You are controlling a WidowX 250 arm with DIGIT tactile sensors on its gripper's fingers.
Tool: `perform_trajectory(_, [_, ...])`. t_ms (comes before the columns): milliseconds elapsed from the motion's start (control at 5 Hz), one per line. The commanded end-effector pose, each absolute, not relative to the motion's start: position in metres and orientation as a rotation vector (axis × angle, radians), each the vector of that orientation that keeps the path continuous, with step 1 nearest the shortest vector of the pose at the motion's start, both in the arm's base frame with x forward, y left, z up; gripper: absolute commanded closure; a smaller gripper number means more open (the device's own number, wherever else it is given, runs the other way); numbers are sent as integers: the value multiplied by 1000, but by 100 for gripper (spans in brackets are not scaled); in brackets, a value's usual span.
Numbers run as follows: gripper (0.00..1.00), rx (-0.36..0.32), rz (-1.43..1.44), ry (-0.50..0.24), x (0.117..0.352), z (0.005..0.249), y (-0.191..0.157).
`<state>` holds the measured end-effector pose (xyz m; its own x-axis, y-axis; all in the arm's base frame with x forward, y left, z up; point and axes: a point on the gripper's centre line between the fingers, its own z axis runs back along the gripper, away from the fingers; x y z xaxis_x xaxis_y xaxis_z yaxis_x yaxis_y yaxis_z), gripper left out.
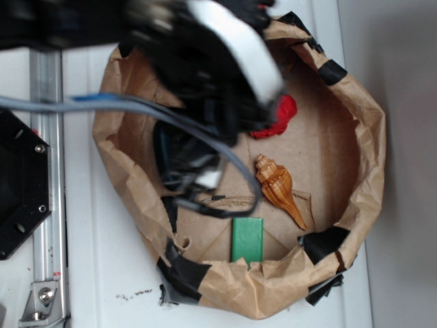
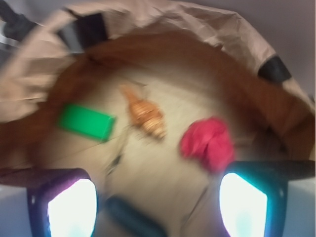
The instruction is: Grab the shell.
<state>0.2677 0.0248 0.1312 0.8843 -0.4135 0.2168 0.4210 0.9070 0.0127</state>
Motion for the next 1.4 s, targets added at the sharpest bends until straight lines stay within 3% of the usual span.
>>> perform_trajectory(0, [0, 91, -738, -218, 309, 78, 2])
perform_trajectory(200, [0, 87, -850, -190, 309, 53, -13])
perform_trajectory(400, [100, 92, -900, -162, 297, 36, -18])
perform_trajectory(800, [100, 121, -759, -249, 295, 60, -15])
perform_trajectory(1000, [100, 130, -569, -295, 299, 92, -5])
perform_trajectory(1200, [100, 68, -309, -253, 282, 142, 8])
